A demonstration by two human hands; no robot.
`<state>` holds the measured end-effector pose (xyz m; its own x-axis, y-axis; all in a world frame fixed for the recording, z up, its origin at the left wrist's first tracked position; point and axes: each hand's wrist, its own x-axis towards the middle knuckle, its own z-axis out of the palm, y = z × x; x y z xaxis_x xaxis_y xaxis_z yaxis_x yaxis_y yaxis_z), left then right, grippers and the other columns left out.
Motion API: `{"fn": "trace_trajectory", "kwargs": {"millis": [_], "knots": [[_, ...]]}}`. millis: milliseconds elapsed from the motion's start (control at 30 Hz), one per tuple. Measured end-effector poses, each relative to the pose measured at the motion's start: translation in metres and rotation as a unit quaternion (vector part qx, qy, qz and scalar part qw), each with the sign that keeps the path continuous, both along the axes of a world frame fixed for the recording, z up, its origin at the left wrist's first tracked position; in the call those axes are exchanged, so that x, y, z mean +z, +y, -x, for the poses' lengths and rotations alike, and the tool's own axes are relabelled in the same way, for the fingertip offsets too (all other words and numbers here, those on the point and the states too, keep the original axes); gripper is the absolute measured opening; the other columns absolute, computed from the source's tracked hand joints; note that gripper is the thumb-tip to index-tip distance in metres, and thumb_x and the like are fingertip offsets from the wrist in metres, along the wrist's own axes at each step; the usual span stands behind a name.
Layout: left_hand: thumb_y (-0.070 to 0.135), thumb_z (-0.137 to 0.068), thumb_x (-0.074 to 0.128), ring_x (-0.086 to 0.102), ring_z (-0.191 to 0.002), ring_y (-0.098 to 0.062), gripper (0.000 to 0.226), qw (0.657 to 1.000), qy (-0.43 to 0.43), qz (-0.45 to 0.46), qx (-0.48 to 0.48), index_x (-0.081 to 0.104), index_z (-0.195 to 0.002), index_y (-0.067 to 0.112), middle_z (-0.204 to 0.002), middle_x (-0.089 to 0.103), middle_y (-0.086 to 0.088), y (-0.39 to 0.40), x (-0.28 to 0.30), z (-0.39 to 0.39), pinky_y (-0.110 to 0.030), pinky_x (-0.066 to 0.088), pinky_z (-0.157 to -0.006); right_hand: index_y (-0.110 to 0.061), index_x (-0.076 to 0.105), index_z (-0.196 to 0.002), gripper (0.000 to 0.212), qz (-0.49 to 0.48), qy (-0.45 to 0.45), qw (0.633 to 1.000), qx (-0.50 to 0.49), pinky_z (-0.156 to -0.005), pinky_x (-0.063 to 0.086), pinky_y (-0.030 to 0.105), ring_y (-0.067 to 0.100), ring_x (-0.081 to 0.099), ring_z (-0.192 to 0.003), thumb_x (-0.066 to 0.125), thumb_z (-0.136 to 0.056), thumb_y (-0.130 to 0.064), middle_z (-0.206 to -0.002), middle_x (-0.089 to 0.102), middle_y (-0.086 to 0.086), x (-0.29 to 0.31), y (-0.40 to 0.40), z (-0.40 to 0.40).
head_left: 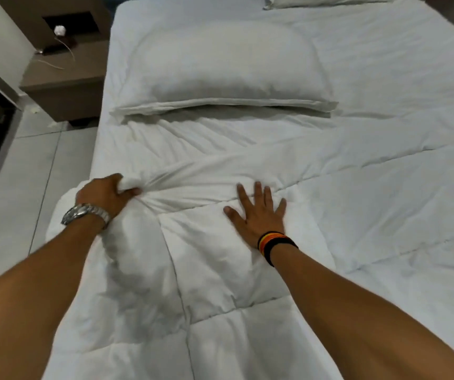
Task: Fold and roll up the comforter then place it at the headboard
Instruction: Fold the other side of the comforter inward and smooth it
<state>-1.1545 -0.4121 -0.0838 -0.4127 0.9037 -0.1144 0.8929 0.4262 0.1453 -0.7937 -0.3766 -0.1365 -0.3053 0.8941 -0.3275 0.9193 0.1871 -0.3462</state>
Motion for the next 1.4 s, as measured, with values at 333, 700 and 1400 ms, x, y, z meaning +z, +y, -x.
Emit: {"fn": "trace_trajectory", "kwargs": {"millis": [333, 700, 1400], "knots": [[0.039, -0.101, 0.053, 0.041, -0.145, -0.041, 0.059, 0.968, 0.069, -0.162, -0.177, 0.047, -0.155, 0.017, -0.158, 0.046, -0.018, -0.023, -0.028, -0.122, -0.059, 0.02, -0.123, -0.04, -0.006, -0.167, 0.08, -0.039, -0.059, 0.997, 0.038, -0.121, -0.013, 0.068, 0.027, -0.021, -0.16, 0.012, -0.099, -0.079, -0.175, -0.02, 0.0, -0.042, -0.015, -0.006], [0.05, -0.102, 0.044, 0.021, -0.159, -0.03, 0.064, 0.963, -0.126, -0.062, -0.229, 0.039, -0.16, 0.022, -0.168, 0.033, -0.008, -0.285, -0.035, -0.229, -0.059, 0.016, -0.125, -0.043, -0.003, -0.166, 0.077, -0.092, 0.012, 0.991, -0.098, -0.126, -0.012, 0.062, 0.023, -0.016, -0.161, 0.014, -0.101, -0.079, -0.176, -0.014, 0.003, 0.007, -0.219, -0.069], [-0.005, -0.05, 0.091, 0.06, -0.128, -0.049, 0.1, 0.876, -0.047, 0.066, -0.476, 0.056, -0.143, -0.005, -0.145, 0.055, -0.031, -0.462, -0.067, -0.194, -0.063, 0.05, -0.102, -0.044, -0.003, -0.166, 0.077, -0.121, -0.061, 0.96, -0.246, -0.121, -0.017, 0.067, 0.023, -0.018, -0.161, 0.01, -0.099, -0.079, -0.175, -0.016, 0.003, 0.026, -0.417, -0.12]]}}
